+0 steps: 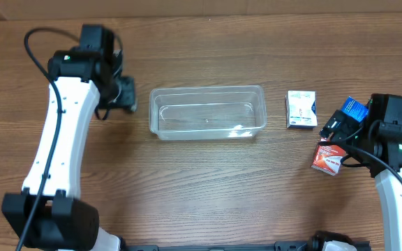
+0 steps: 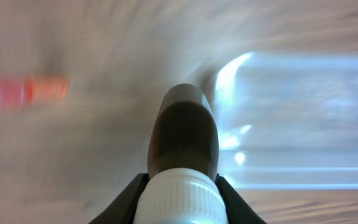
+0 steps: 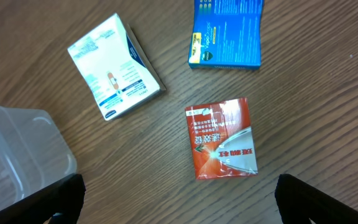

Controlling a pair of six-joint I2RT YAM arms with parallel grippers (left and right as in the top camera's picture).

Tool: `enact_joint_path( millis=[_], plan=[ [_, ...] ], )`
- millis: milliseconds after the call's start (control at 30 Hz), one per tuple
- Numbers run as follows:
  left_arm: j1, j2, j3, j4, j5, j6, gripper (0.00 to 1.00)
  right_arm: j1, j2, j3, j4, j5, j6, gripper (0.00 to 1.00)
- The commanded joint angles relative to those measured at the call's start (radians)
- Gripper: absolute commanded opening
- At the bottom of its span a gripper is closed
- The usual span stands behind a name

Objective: Pack container
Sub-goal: 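Carry the dark bottle with the left gripper into the clear container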

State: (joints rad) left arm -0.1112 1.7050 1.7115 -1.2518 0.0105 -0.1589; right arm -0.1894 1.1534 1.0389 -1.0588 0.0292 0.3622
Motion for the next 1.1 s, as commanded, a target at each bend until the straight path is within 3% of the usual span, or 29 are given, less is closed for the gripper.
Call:
enact_joint_path(
  millis=[0,300,733,1067],
  plan=[
    [-0.106,-0.039,0.092,0.053,0.031,-0.063,0.04,-0.003,0.040,0.023,0.005,-0.005,0.002,1.00],
    [-0.215,0.092,0.091,0.085,0.035,-0.078,0.04,-0.003,0.061,0.023,0.003,0.003,0.002,1.00],
    [-0.217,0.290,0.091,0.044,0.034,-0.081,0.04,-0.003,0.061,0.023,0.001,0.022,0.002,1.00],
    [-0.216,0.412,0.091,0.048,-0.048,-0.081,0.04,-0.003,0.061,0.023,0.001,0.022,0.002,1.00]
  ],
)
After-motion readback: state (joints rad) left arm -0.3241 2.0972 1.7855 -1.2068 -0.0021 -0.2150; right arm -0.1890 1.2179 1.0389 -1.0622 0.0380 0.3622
